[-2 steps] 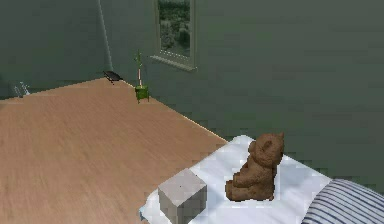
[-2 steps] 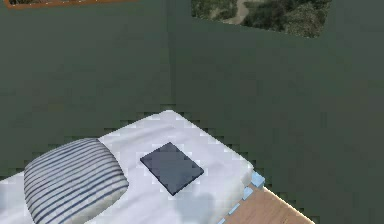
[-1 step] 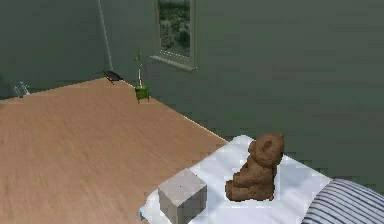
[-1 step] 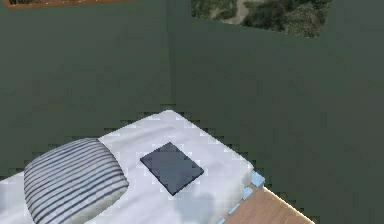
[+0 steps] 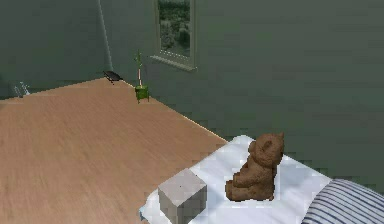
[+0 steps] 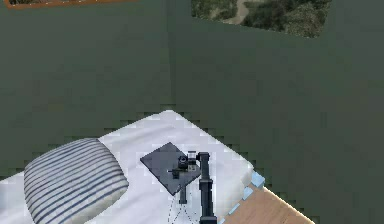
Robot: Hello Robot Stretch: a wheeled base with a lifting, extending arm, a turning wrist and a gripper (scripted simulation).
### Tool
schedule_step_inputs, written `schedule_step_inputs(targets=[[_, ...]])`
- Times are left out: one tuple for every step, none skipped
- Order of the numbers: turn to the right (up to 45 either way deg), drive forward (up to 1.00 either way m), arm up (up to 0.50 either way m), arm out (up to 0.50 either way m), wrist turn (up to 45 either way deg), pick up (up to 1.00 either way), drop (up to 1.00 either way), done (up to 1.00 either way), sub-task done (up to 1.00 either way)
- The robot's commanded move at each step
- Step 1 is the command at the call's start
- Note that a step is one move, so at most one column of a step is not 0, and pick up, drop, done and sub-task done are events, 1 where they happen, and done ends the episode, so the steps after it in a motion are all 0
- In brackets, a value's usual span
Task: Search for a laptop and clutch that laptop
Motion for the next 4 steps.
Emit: schedule_step_inputs(targets=[[0.0, 0.00, 0.00, 0.00, 45.0, 0.00, 0.00, 0.00, 0.00], [0.0, 0.00, 0.00, 0.00, 45.0, 0.00, 0.00, 0.00, 0.00], [0.0, 0.00, 0.00, 0.00, 45.0, 0.00, 0.00, 0.00, 0.00], [0.0, 0.00, 0.00, 0.00, 18.0, 0.00, 0.00, 0.00, 0.00]])
